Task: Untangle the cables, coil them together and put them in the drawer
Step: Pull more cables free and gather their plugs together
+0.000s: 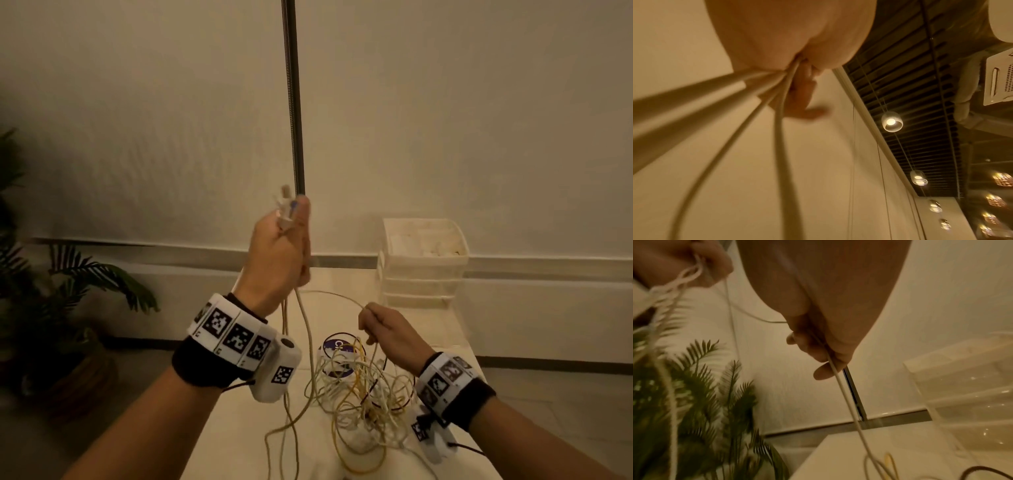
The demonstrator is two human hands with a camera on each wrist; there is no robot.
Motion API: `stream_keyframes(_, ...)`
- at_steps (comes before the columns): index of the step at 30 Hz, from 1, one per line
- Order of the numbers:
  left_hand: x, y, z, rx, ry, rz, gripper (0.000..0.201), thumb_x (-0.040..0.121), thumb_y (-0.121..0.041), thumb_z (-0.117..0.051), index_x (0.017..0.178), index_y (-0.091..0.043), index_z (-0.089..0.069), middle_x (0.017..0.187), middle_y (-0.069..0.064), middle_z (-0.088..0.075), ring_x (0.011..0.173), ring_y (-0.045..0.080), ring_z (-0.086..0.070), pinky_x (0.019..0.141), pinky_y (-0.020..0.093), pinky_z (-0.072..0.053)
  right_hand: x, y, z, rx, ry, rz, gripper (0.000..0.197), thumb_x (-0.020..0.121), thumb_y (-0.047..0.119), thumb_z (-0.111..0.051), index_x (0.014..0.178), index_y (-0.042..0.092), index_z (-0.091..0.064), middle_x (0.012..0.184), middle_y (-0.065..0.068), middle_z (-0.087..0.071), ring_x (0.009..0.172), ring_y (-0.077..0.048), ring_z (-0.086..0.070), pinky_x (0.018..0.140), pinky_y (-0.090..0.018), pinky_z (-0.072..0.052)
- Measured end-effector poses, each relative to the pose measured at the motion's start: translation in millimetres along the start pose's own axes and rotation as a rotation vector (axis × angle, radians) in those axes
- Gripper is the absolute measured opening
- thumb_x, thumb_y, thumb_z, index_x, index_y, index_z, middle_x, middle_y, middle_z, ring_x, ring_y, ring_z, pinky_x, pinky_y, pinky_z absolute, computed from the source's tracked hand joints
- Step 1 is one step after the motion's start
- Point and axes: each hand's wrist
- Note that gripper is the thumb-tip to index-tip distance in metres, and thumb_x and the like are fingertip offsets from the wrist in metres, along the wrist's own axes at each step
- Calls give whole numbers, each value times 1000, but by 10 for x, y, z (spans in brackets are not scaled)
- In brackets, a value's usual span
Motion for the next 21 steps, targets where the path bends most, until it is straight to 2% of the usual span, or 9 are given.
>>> stream_keyframes(1, -30, 61, -33, 66, 76, 16, 41, 93, -50, -44, 68, -18, -44, 53, -8, -39, 44, 11, -35, 46, 31, -34, 24, 86, 54, 62, -26, -12, 31, 102, 16, -40, 73, 16, -52, 66, 3, -45, 61, -11, -44, 64, -36, -45)
stream_keyframes(2, -56, 128, -70, 168, 134, 18, 37, 93, -46, -51, 69, -19, -48, 55, -9, -41, 46, 10, -35, 47, 30, -32, 45, 184, 116, 125, -51, -6, 31, 101, 14, -40, 73, 14, -53, 66, 2, -43, 60, -11, -42, 63, -32, -43)
stream_keyframes(5, -85, 357, -171, 367, 188, -3, 17, 93, -32, -63, 83, -18, -63, 63, -12, -53, 54, 5, -43, 54, 25, -38, 96, 468, 303, 241, -74, 77, 31, 101, 13, -41, 74, 9, -55, 62, 2, -40, 57, -8, -38, 59, -26, -35)
stream_keyframes(8, -85, 470, -259, 460, 218, -17, 15, 95, -30, -59, 106, -24, -67, 82, -12, -66, 70, 2, -58, 65, 22, -45, 110, 693, 397, 221, -34, 168, 33, 98, 23, -42, 77, 4, -57, 67, -5, -43, 59, -10, -37, 58, -30, -32)
stream_keyframes(10, -77, 503, -304, 528, 218, -55, 10, 97, -23, -55, 94, -23, -65, 73, -11, -63, 65, 2, -55, 59, 19, -41, 84, 806, 436, 230, -16, 194, 33, 98, 24, -41, 77, 5, -58, 69, -8, -45, 58, -9, -37, 58, -28, -32)
stream_keyframes(13, -50, 501, -336, 549, 187, -78, 29, 94, -9, -53, 71, -26, -53, 60, -11, -52, 58, 3, -48, 52, 15, -30, 49, 892, 487, 270, -25, 215, 31, 99, 20, -40, 78, 8, -59, 69, -9, -48, 58, -9, -37, 56, -24, -31)
stream_keyframes(15, -19, 452, -346, 496, 151, -86, 35, 93, -7, -53, 66, -28, -49, 60, -11, -50, 57, 4, -46, 54, 21, -32, 33, 858, 478, 283, -35, 193, 33, 102, 15, -38, 81, 3, -60, 70, -14, -47, 60, -13, -39, 57, -23, -34)
stream_keyframes(18, 62, 312, -330, 417, 19, -123, 30, 94, -21, -49, 65, -29, -49, 63, -9, -54, 55, 8, -45, 54, 30, -35, -20, 675, 325, 316, 10, 153, 31, 102, 14, -37, 85, 2, -59, 69, -9, -50, 62, -14, -46, 60, -20, -40)
stream_keyframes(21, 217, 146, -167, 279, -180, -80, 26, 89, -38, -47, 67, -27, -58, 64, -5, -56, 53, 19, -45, 54, 43, -38, -106, 341, 60, 281, 81, 74, 30, 103, 14, -37, 82, 7, -57, 67, -3, -54, 64, -16, -49, 64, -22, -42)
Point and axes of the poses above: each hand's wrist, its own x-axis towards the middle knuckle, its own z-axis out of the back of the hand, y = z × x
